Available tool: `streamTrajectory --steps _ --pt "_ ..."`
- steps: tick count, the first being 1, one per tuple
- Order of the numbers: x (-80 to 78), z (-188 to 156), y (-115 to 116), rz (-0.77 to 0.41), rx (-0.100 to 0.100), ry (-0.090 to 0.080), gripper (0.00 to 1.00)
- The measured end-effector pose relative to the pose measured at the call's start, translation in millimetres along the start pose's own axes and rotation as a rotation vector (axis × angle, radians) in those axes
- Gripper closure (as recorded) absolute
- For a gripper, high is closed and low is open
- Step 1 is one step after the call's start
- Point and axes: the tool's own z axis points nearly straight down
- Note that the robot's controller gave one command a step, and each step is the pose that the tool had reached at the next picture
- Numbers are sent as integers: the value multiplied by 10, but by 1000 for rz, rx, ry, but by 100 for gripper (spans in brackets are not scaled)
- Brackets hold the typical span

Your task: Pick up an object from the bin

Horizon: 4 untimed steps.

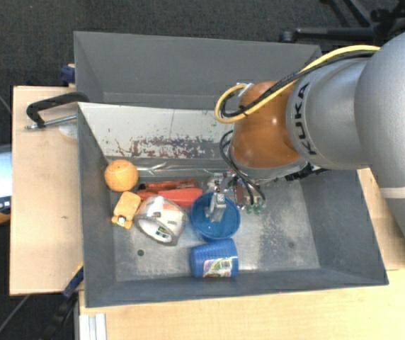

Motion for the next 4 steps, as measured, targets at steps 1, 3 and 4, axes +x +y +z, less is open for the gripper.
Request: streamTrajectory --steps 1,3,4 --pt "0 0 0 0 0 0 100" --pt "-68 -698 -17 -15 -2 -16 100" --pt "31 -811 -41 -23 0 10 100"
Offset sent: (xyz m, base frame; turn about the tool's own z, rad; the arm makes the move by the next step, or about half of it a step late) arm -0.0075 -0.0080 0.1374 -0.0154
